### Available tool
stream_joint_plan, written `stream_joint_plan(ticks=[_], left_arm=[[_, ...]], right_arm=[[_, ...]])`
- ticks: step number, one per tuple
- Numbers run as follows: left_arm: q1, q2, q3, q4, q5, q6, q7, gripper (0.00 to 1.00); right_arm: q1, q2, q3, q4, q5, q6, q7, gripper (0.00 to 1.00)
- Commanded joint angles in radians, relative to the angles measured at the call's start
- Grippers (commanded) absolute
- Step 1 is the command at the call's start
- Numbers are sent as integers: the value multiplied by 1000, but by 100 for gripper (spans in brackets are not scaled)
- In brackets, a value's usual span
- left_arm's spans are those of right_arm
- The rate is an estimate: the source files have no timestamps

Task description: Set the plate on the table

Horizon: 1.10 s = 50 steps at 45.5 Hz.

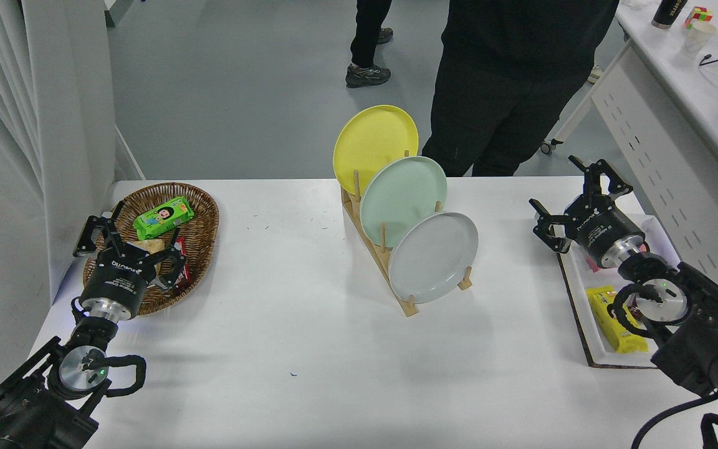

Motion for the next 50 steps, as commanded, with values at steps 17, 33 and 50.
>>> stream_joint_plan(ticks=[17, 33, 50], left_arm=[[0, 0, 0, 1, 0, 0, 0, 98], [0, 0, 0, 1, 0, 0, 0, 98], [0, 0, 0, 1, 0, 0, 0, 98]], right_arm=[[5, 0, -1, -1, 1, 0, 0, 99], [11, 0, -13, -1, 1, 1, 0, 99], [11, 2, -24, 2, -1, 3, 0, 99]])
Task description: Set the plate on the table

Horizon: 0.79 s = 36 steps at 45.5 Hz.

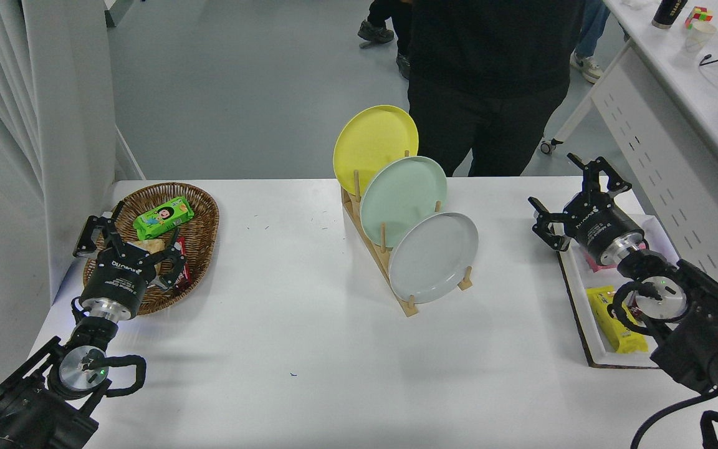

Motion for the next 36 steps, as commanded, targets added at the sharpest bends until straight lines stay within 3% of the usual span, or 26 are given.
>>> stream_joint_plan(ticks=[1, 36], left_arm=[[0, 0, 0, 0, 0, 1, 0, 98], [0, 0, 0, -1, 0, 1, 0, 98]], right_arm=[[0, 0, -7, -1, -1, 1, 0, 99], [4, -7, -52, 18, 2, 2, 0, 99]])
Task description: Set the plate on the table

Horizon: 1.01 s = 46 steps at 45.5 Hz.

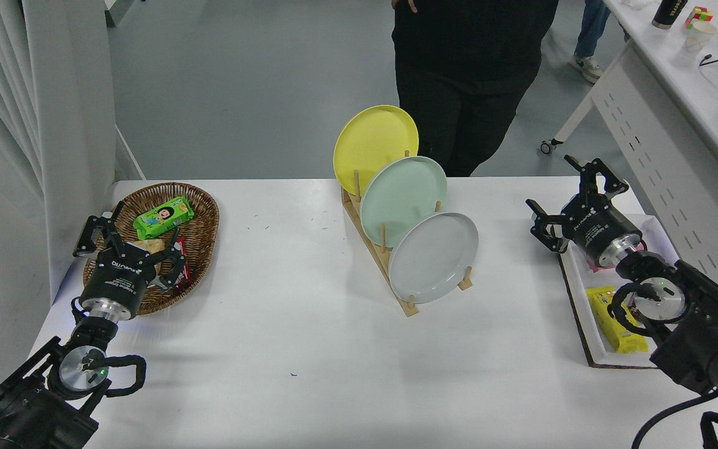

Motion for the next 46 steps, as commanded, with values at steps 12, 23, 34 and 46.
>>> stream_joint_plan(ticks=[12, 23, 34, 46], left_arm=[[0, 0, 0, 1, 0, -2, 0, 98], [0, 0, 0, 1, 0, 0, 0, 98], [0, 0, 0, 1, 0, 0, 0, 98], [0, 0, 0, -1, 0, 0, 0, 98]], right_arm=[[6, -99, -230, 155, 161, -3, 0, 99], [26, -192, -457, 325, 345, -84, 0, 99], [28, -227, -517, 424, 354, -104, 0, 99], [26, -246, -570, 496, 357, -149, 0, 98]])
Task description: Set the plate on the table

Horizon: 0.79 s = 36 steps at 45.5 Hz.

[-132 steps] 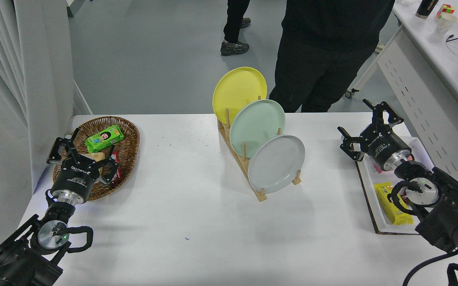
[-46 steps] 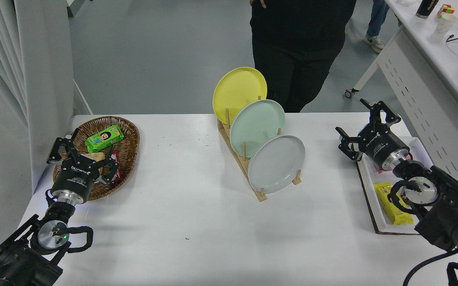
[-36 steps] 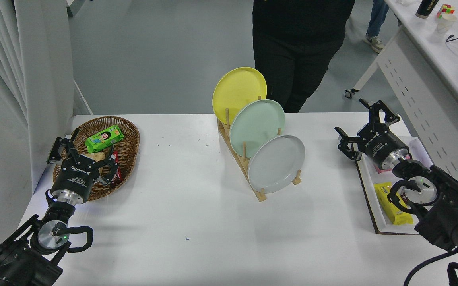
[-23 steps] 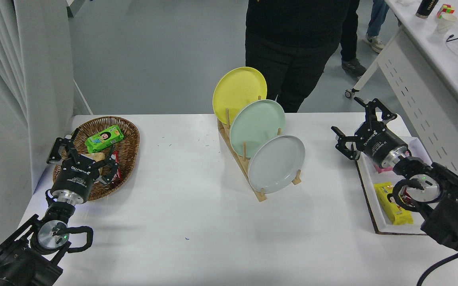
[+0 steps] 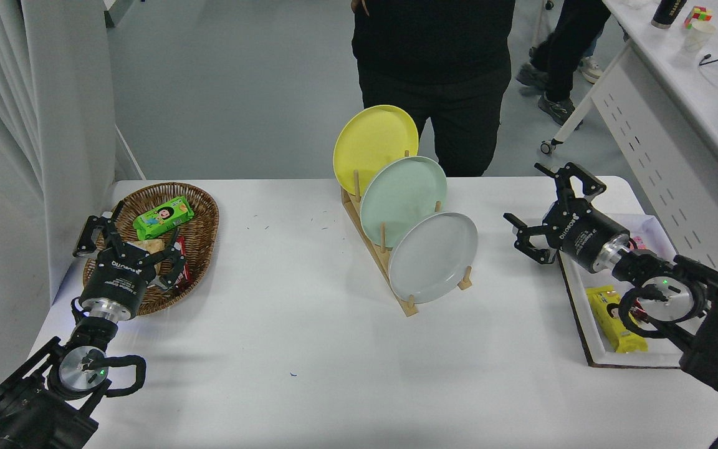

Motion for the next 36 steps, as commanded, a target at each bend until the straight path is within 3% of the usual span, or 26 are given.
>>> stream_joint_plan(ticks=[1, 36], left_arm=[[0, 0, 0, 1, 0, 1, 0, 98], [0, 0, 0, -1, 0, -1, 0, 98]], right_arm=[[0, -25, -65, 84, 17, -48, 0, 98], [97, 6, -210, 107, 13, -79, -8, 94]])
